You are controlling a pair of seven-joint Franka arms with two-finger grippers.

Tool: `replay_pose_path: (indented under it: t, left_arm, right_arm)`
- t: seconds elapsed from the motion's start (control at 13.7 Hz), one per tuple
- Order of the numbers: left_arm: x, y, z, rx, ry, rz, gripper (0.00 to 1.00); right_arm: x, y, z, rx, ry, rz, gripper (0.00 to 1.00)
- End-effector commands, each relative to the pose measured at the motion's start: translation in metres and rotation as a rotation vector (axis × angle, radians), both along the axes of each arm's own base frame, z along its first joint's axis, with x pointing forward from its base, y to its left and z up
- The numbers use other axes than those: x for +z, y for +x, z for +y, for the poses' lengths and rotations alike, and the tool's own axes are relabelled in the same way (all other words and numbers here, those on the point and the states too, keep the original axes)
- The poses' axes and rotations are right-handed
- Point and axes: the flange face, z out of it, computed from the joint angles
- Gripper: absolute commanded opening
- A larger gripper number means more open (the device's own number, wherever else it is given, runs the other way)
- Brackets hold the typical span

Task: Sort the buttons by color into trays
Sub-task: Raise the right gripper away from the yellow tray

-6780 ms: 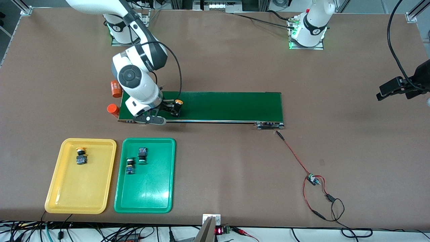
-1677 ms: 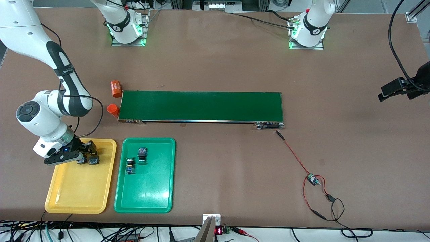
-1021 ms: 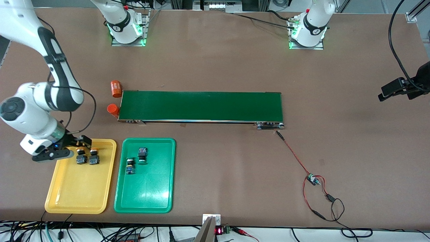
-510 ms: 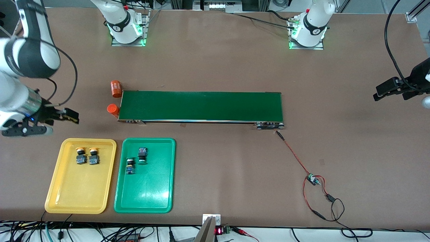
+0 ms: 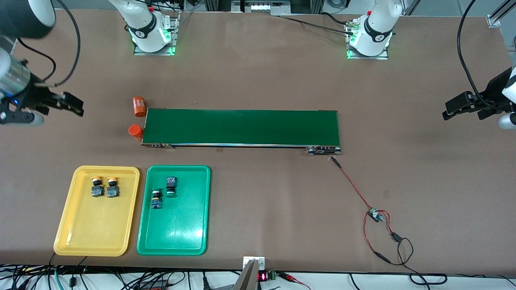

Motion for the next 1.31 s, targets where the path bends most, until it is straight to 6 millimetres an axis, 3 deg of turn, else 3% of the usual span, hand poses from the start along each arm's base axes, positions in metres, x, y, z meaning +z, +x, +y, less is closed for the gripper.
replay_pose_path:
  t: [0.0,0.22,0.44,0.66,0.95,1.24]
  left_arm:
    - [0.006,-0.003,0.002,-0.002,0.018,0.000,1.00]
    - [0.008,-0.004,0.002,-0.001,0.018,-0.001,1.00]
    - [0.008,-0.005,0.002,-0.001,0.018,0.005,1.00]
    - [0.008,-0.005,0.004,0.002,0.019,0.005,1.00]
    - [0.008,-0.005,0.005,0.004,0.019,0.005,1.00]
    - [0.008,-0.005,0.006,0.004,0.019,0.003,1.00]
  right_arm:
    - [0.039,-0.013,0.001,-0.030,0.012,0.044,1.00]
    - [0.047,-0.021,-0.010,-0.046,0.012,0.093,1.00]
    - [0.049,-0.020,-0.006,-0.037,0.015,0.078,1.00]
    - [0.043,-0.022,-0.009,-0.029,0.033,0.099,1.00]
    - [0.021,-0.010,-0.005,-0.034,0.032,0.140,1.00]
    - [0.019,-0.014,-0.006,-0.030,0.033,0.150,1.00]
